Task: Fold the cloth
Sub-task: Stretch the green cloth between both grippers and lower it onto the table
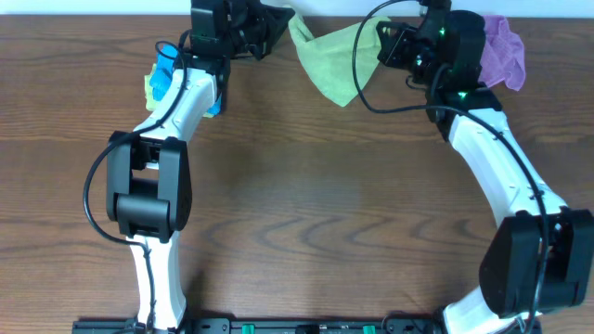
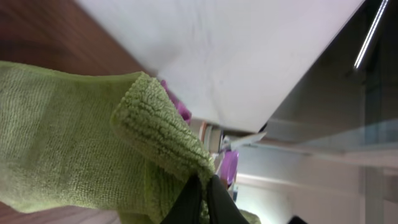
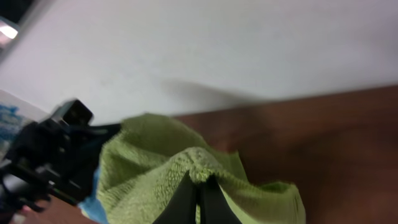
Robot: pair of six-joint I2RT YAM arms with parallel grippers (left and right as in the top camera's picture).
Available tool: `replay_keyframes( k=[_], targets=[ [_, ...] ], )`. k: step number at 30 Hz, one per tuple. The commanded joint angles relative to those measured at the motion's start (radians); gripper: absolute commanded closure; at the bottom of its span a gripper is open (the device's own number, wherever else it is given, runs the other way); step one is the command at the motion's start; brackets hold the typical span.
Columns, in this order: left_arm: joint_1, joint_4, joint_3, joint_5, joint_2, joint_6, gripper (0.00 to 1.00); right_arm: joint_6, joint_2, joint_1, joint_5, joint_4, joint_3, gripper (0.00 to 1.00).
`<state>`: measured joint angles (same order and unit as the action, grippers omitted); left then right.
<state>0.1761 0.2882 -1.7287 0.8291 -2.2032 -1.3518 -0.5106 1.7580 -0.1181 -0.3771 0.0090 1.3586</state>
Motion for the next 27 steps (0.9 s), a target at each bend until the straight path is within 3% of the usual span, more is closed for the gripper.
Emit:
replay_keyframes(
  k=[1, 6, 12, 27],
  targets=[
    [-0.008, -0.02, -0.025, 0.127, -0.006, 0.079, 0.94, 0.066, -0.029, -0.001, -0.013, -0.076, 0.016, 0.99],
    [-0.02, -0.122, -0.025, 0.25, -0.003, 0.172, 0.94, 0.139, -0.067, 0.0, -0.012, -0.249, 0.016, 0.99],
    [-0.049, -0.401, -0.025, 0.315, 0.019, 0.424, 0.94, 0.208, -0.121, 0.001, 0.016, -0.419, 0.016, 0.99],
    [-0.065, -1.248, -0.024, 0.054, 0.182, 1.003, 0.94, 0.352, -0.163, -0.01, -0.023, -0.806, 0.016, 0.99]
  ],
)
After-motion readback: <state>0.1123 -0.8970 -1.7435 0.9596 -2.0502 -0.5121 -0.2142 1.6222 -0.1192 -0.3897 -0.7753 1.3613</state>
